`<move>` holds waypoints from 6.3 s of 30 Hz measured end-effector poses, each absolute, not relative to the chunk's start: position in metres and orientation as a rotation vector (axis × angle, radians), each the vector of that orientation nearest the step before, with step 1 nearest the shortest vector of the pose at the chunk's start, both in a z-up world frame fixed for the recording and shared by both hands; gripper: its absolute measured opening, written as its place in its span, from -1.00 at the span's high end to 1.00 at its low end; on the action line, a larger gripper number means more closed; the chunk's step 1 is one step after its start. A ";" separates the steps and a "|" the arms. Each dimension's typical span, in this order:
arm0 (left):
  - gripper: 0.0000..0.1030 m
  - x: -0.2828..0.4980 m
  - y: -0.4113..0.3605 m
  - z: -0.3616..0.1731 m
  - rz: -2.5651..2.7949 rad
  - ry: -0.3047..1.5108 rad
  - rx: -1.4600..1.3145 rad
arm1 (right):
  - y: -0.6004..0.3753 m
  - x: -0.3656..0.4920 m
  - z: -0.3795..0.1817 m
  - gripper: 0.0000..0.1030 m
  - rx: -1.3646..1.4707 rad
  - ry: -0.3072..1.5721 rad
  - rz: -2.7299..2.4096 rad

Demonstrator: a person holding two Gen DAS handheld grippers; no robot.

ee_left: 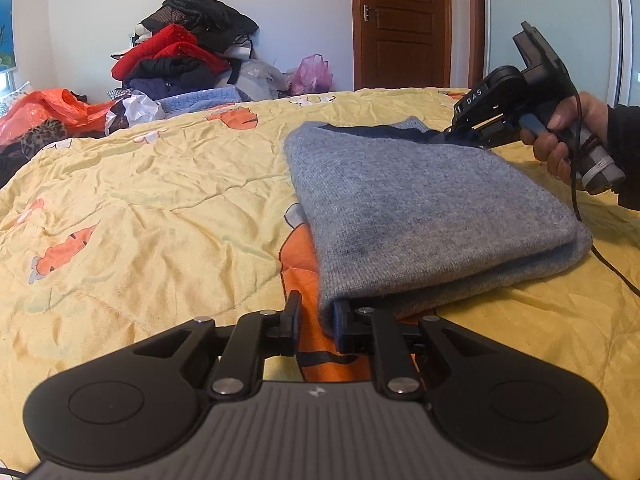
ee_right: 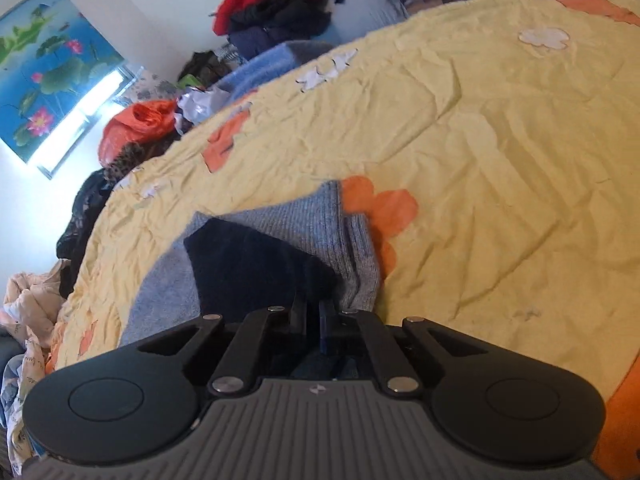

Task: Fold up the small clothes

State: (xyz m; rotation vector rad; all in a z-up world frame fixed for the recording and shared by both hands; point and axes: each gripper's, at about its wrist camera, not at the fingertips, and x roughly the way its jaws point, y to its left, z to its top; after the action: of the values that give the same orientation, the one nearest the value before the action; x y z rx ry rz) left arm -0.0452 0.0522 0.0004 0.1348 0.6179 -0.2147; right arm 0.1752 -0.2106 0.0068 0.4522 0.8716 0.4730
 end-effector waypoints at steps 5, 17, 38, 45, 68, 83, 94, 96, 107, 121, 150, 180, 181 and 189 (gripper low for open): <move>0.70 -0.050 0.058 0.015 -0.280 0.630 0.087 | -0.226 0.177 0.024 0.18 0.561 0.816 0.496; 0.70 -0.036 0.009 0.035 -0.524 0.590 0.025 | -0.203 0.225 0.013 0.20 0.437 0.891 0.422; 0.71 -0.016 0.005 0.004 -0.475 0.668 0.014 | -0.204 0.207 0.019 0.13 0.234 0.823 0.264; 0.71 -0.016 0.004 0.003 -0.473 0.664 0.016 | -0.198 0.191 0.048 0.10 0.222 0.746 0.311; 0.69 -0.022 0.011 0.021 -0.449 0.639 0.006 | -0.179 0.160 0.043 0.15 0.189 0.737 0.373; -0.49 0.084 -0.005 0.014 -0.404 0.632 0.115 | -0.153 0.131 0.023 -0.08 0.158 0.778 0.486; -0.52 0.041 0.044 0.031 -0.381 0.577 -0.072 | -0.194 0.083 0.043 -0.18 0.338 0.703 0.439; -0.52 0.038 0.071 0.024 -0.361 0.631 -0.215 | -0.216 0.070 0.036 -0.30 0.434 0.755 0.435; -0.02 0.025 0.087 -0.008 -0.459 0.856 -0.594 | -0.198 0.025 0.004 -0.22 0.543 0.968 0.601; 0.73 -0.033 0.075 0.009 -0.483 0.920 -0.415 | -0.215 -0.011 0.019 0.51 0.397 1.034 0.685; -0.83 0.049 0.012 0.036 -0.330 0.670 0.022 | -0.201 0.102 0.032 0.28 0.257 0.778 0.362; -0.85 -0.100 0.001 0.002 -0.091 0.759 0.053 | -0.159 -0.113 0.002 -0.95 -0.004 0.712 0.195; -0.86 -0.100 0.000 0.002 -0.088 0.756 0.054 | -0.156 -0.114 0.001 -0.95 -0.016 0.707 0.185; -0.96 -0.100 -0.001 0.001 -0.077 0.753 0.051 | -0.152 -0.117 0.003 -0.97 -0.008 0.737 0.161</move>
State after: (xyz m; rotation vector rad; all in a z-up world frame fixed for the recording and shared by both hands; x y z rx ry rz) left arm -0.0997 -0.0014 0.0010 0.0513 0.7528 -0.0774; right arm -0.1174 -0.1517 0.0032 -0.0078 0.7368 0.1612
